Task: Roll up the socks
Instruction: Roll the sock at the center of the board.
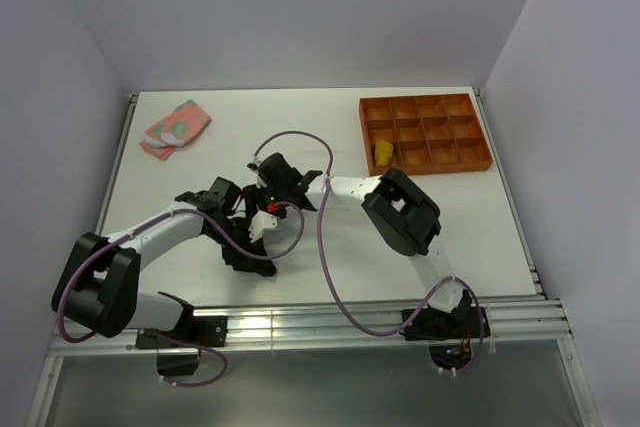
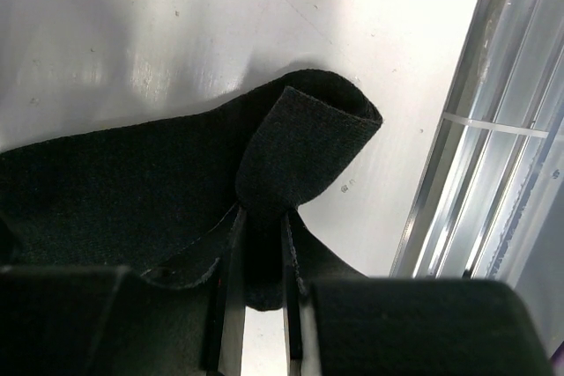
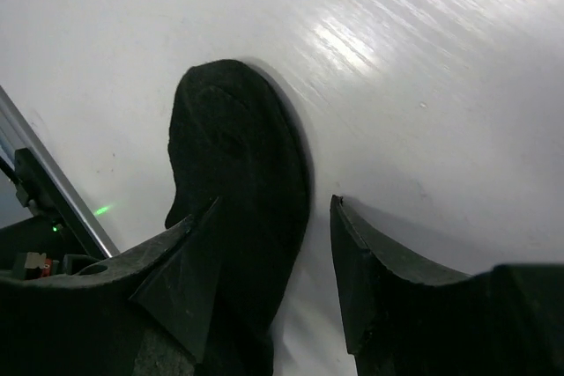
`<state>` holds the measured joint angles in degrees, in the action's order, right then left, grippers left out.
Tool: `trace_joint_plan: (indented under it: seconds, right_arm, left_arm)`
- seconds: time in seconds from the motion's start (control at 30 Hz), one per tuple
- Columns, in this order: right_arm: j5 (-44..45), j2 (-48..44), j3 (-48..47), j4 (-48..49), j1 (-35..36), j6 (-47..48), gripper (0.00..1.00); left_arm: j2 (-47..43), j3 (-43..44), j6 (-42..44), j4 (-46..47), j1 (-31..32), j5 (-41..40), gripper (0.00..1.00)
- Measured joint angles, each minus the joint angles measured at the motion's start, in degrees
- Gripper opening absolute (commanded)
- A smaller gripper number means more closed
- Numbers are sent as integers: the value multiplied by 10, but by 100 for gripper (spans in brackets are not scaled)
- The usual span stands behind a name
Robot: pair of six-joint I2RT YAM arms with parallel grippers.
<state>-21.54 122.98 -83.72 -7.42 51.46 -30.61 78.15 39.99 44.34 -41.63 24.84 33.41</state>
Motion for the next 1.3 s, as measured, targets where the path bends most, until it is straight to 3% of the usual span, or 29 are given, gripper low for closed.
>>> trace_joint_plan:
  seconds: [0.33, 0.47, 0.6, 0.77, 1.3]
  right_arm:
    - [17, 14, -24, -11, 16, 21, 56]
    - [47, 26, -43, -17, 28, 34, 48]
    - [80, 32, -52, -24, 36, 45, 32]
    - [115, 34, -53, -29, 40, 50, 5]
    - [226, -22, 38, 9, 44, 12, 1]
  left_arm:
    - [1, 0, 0, -12, 0, 3, 0]
    - [1, 0, 7, -18, 0, 4, 0]
    - [2, 0, 14, -32, -1, 8, 0]
    - [7, 0, 20, -35, -2, 10, 0]
    - [19, 20, 45, -41, 6, 17, 0]
